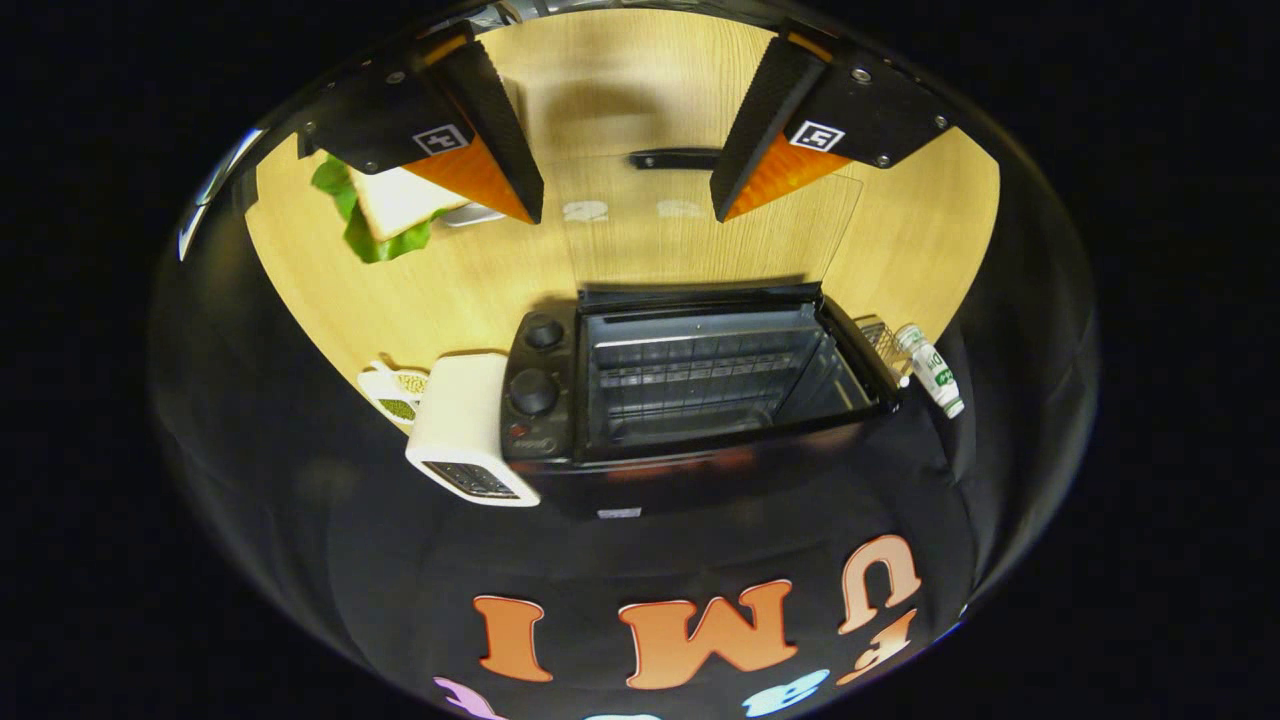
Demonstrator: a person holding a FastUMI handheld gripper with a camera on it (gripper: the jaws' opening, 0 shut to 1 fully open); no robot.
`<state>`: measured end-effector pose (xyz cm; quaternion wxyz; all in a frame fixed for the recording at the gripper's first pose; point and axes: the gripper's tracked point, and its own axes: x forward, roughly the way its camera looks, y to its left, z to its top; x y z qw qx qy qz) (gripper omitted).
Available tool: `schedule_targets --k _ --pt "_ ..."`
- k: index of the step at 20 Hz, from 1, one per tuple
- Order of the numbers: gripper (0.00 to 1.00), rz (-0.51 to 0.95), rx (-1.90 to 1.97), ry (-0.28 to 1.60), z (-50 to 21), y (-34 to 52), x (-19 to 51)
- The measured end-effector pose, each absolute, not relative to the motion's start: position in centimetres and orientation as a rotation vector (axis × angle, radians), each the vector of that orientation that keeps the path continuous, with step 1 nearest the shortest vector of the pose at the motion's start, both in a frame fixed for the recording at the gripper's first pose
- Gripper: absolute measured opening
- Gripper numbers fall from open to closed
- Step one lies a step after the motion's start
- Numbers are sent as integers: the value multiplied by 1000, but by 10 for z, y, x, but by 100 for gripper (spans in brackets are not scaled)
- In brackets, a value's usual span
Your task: Open the toaster oven, put the food inside, and close the toaster oven door.
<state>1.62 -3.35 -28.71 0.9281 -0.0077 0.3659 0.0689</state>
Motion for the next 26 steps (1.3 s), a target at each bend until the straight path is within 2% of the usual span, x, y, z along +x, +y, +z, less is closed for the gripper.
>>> schedule_targets --k 6,12,23,26 --pt "99 128 17 798 -256 -109 38" --pt "99 137 20 978 -278 -175 37" --pt "99 288 153 1316 -344 -193 11" --pt "96 345 146 1370 -348 -184 3"
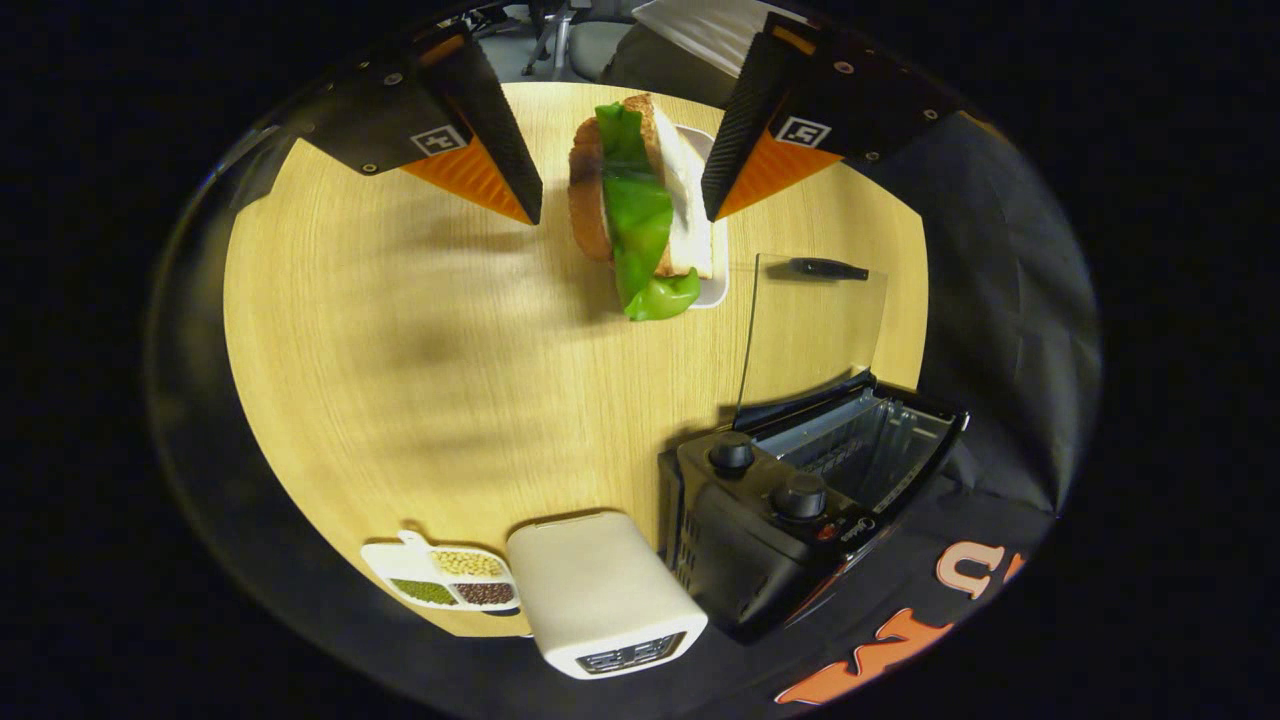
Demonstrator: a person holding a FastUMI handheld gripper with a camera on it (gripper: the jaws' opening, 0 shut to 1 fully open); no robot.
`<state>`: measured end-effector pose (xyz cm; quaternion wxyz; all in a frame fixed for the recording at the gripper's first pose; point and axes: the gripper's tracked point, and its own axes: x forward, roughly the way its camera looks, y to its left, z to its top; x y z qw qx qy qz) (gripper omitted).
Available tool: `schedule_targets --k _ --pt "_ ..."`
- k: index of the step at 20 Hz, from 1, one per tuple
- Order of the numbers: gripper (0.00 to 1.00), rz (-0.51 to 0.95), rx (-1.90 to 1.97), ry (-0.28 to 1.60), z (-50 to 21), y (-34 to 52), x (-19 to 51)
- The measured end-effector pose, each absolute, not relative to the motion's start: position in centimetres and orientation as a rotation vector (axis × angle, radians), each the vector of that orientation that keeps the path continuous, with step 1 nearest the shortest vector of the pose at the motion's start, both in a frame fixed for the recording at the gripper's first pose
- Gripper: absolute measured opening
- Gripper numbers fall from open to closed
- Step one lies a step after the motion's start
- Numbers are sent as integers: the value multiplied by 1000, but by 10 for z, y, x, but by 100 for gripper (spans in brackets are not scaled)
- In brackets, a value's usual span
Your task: Open the toaster oven, put the food inside, and close the toaster oven door.
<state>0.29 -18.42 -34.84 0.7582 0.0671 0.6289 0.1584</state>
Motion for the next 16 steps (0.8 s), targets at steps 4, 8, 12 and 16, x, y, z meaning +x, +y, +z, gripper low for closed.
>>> schedule_targets --k 4,8,12,16 --pt "64 354 152 1401 -350 -184 2" --pt "37 349 203 1382 -336 -176 3" --pt "30 315 141 1368 -318 -179 -5" --pt "30 287 200 1267 -278 -171 7"
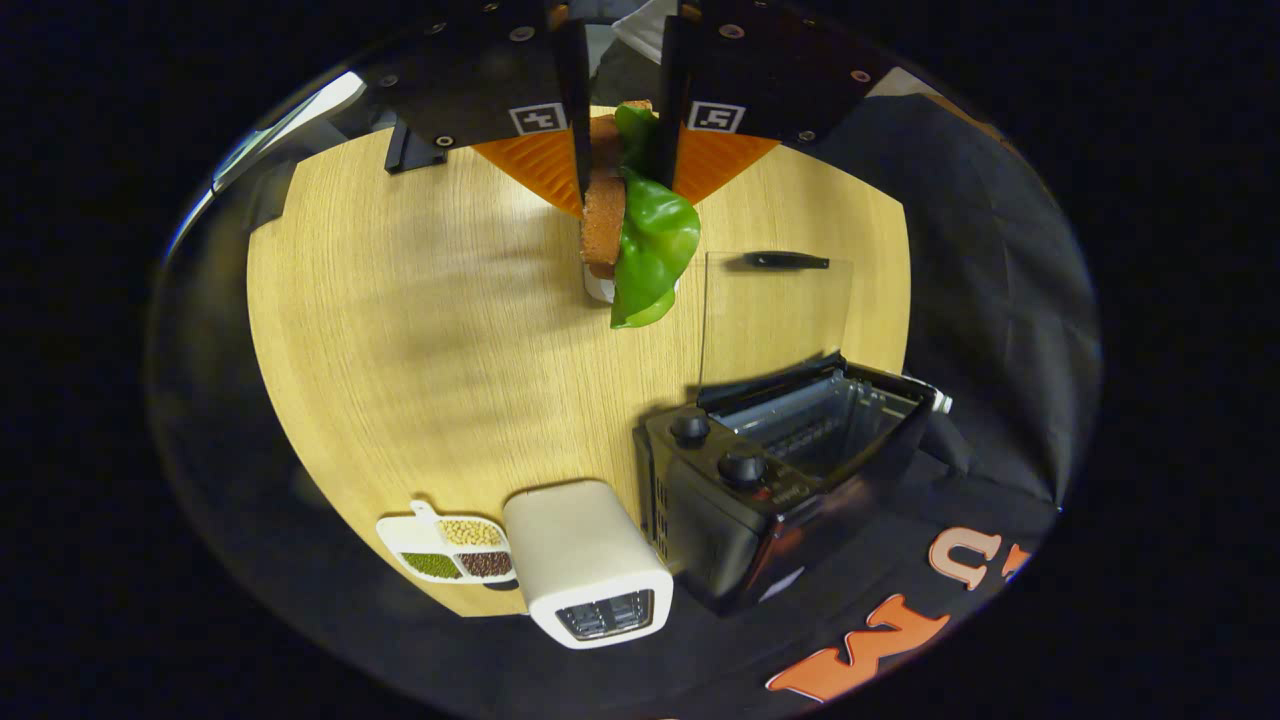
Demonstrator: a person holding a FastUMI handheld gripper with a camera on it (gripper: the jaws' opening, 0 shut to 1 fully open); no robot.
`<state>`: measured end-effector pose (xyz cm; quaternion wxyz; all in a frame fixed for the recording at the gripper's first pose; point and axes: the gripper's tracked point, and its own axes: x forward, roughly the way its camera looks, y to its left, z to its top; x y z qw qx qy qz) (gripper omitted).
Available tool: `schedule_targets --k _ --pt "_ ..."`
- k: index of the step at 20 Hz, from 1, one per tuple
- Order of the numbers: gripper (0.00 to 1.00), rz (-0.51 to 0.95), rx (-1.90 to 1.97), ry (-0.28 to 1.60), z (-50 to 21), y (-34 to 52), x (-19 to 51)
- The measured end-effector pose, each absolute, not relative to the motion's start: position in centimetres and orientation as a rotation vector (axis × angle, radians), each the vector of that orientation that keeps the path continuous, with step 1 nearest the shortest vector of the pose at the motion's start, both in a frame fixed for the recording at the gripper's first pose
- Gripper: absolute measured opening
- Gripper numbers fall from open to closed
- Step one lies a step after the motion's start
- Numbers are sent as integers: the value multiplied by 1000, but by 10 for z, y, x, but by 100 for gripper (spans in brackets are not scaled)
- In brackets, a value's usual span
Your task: Open the toaster oven, put the food inside, and close the toaster oven door.
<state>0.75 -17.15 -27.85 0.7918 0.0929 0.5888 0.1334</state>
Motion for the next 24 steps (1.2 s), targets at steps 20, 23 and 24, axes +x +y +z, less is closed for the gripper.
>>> schedule_targets --k 20,23,24 --pt "29 317 797 934 -235 -5 40" --pt "29 287 911 883 -246 13 60" --pt "29 267 932 866 -251 13 66"
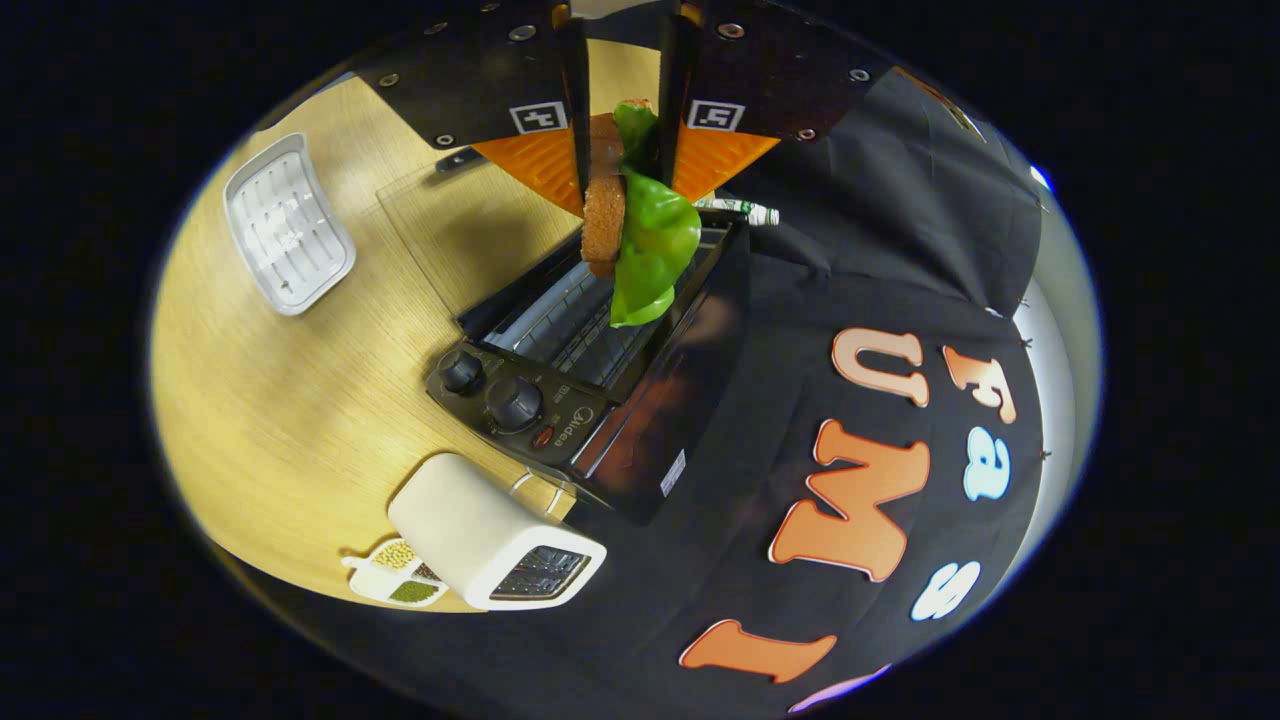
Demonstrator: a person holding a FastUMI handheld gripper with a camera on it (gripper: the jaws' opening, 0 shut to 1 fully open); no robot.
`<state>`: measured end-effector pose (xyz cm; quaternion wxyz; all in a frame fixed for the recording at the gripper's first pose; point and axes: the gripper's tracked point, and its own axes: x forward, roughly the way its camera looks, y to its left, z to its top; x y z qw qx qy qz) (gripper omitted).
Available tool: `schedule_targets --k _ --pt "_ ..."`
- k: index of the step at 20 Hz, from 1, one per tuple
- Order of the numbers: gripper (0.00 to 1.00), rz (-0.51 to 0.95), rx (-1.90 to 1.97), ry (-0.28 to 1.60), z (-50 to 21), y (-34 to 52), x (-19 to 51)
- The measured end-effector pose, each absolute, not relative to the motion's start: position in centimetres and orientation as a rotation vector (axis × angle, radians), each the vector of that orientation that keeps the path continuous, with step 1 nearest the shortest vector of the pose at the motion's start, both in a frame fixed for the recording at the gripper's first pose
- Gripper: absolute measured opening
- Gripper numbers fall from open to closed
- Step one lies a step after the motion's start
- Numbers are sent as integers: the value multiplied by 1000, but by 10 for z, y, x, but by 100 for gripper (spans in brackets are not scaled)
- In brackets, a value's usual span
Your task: Open the toaster oven, put the food inside, and close the toaster oven door.
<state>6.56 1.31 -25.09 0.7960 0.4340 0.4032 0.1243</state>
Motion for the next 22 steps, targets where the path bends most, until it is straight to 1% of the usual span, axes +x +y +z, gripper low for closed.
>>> schedule_targets --k 5,9,15,16,18,22 --pt "29 148 1048 780 -276 24 103" --pt "29 61 1104 746 -301 39 128" --pt "29 -79 1142 700 -317 55 146" --pt "34 -109 1152 699 -319 54 147" --pt "38 -153 1150 688 -321 53 149" --pt "47 -175 1134 717 -330 59 152"
